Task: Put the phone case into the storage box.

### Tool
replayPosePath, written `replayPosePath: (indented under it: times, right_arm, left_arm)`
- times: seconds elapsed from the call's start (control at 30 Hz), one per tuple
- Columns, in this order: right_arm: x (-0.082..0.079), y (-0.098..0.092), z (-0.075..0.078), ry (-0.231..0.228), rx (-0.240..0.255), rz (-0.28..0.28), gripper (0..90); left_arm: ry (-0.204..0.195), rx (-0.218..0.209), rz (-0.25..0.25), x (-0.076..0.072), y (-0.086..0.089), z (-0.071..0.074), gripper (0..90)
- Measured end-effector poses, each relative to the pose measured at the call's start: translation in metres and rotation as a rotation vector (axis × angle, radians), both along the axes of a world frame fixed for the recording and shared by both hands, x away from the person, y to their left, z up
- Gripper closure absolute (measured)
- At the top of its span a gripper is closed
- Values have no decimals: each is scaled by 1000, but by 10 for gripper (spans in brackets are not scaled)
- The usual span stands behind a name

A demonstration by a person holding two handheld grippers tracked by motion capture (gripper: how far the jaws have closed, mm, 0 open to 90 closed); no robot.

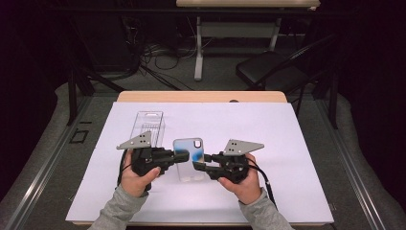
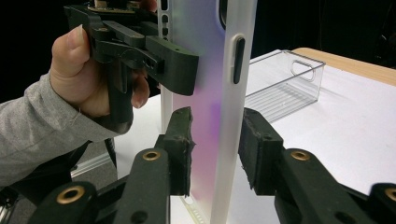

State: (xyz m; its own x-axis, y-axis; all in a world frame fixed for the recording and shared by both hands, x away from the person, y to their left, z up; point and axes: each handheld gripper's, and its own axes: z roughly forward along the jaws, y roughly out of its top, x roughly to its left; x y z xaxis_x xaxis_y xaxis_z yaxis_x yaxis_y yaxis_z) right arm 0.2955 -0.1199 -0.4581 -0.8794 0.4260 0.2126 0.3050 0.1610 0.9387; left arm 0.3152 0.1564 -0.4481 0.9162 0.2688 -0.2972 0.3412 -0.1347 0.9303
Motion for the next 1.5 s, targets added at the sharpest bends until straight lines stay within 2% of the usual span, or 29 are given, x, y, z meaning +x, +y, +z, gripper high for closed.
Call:
replayPosePath:
  times: [0.67,1.0,1.37,1.5]
  right_arm:
    - [1,-1,-1,7,13,0,753]
    - [3,-3,-1,33,25,16,785]
    - [5,-6,-3,71,47,36,804]
    - [5,-7,-3,70,49,47,811]
  left_arm:
    - [3,-6,-13,-1,0,0,812]
    - [0,-7,-16,0,0,-1,812]
    - [16,-18,-21,1,0,-3,811]
    - [17,-19,-22,1,0,-3,811]
